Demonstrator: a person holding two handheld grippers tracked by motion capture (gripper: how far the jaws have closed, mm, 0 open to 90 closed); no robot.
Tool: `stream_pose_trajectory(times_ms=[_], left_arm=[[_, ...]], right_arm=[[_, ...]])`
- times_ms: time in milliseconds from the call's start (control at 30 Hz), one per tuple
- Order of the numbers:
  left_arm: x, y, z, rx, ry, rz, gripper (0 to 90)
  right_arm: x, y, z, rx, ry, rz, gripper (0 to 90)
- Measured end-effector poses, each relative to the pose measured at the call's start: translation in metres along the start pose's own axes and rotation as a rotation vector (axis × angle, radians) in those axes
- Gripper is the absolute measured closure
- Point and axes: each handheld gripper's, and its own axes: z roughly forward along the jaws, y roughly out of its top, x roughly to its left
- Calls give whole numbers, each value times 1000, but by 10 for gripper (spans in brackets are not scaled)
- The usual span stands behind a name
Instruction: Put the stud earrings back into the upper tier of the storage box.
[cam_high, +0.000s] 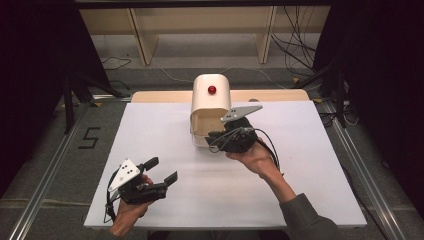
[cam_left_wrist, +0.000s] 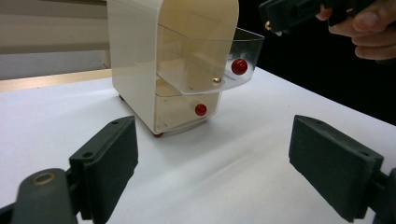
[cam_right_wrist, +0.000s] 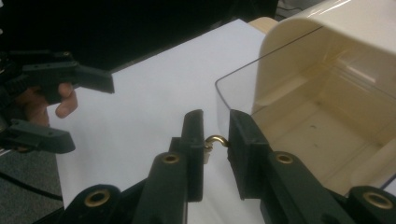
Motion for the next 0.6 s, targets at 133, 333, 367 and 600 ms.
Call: stream_pose_trajectory(times_ms=[133,333,367,600], left_arm=[[0,0,0,0,0,0,152],[0,0,0,-1,1,-1,152],[0,0,0,-1,1,-1,152],[0,0,0,-3,0,-2,152]], right_arm=[[-5,4,1,-3,-14,4,766],[-12,11,8,8,-37,18,765],[-12,11,8,8,-37,18,765],[-20,17,19,23,-56,32,764]])
